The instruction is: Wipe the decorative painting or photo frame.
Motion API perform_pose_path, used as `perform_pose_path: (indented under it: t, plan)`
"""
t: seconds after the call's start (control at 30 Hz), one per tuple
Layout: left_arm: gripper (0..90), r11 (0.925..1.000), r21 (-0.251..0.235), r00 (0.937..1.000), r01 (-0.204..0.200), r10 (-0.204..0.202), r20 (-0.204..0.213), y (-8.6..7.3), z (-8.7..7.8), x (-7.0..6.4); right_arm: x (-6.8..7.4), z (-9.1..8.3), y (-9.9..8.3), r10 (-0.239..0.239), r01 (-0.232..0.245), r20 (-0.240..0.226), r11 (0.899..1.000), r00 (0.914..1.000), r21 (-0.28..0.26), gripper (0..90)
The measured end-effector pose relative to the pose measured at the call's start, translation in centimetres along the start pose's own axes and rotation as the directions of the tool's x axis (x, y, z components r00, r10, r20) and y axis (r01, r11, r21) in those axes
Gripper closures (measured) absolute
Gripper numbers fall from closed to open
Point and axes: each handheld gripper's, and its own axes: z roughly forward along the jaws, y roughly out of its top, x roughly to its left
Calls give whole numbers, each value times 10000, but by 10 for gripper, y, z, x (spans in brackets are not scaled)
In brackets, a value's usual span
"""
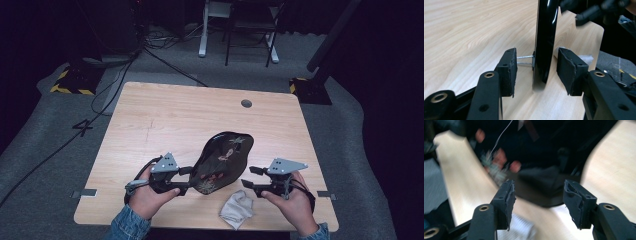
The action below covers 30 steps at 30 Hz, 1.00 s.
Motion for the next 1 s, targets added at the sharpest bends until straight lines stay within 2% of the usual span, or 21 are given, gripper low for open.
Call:
perform_pose_path:
  t: [0.13,0.23,0.33,0.4,0.5,0.63,0.8,1.0]
  plan:
    - [552,9999,32,9997,96,-96,-218,-6,-5,-2,-17,-2,4,313,-284,367,9968,9988,-752,438]
    - [591,9998,-40,9988,190,-192,-448,-11,-8,-3,-25,5,6,326,-283,450,9953,9985,-931,432]
    - [609,9993,-109,9981,345,-350,-503,-15,-10,-4,-30,15,8,304,-284,176,9939,9994,-1062,432]
    - [622,9995,-78,9979,300,-304,-566,-18,-8,-4,-32,22,10,248,-256,-85,9943,9997,-1035,432]
    - [637,9999,-82,9969,130,-136,-772,-20,-4,-5,-33,31,12,149,-194,-407,9937,9991,-1108,426]
    - [660,9999,-83,9970,73,-80,-764,-20,-1,-6,-35,37,12,135,-211,-672,9933,9976,-1132,403]
    - [769,9994,29,9948,-346,347,-958,-19,1,-8,-37,45,12,126,-278,-1260,9925,9920,-1192,396]
    - [773,9994,21,9945,-353,353,-990,-17,1,-6,-36,47,14,95,-226,-1117,9929,9937,-1171,388]
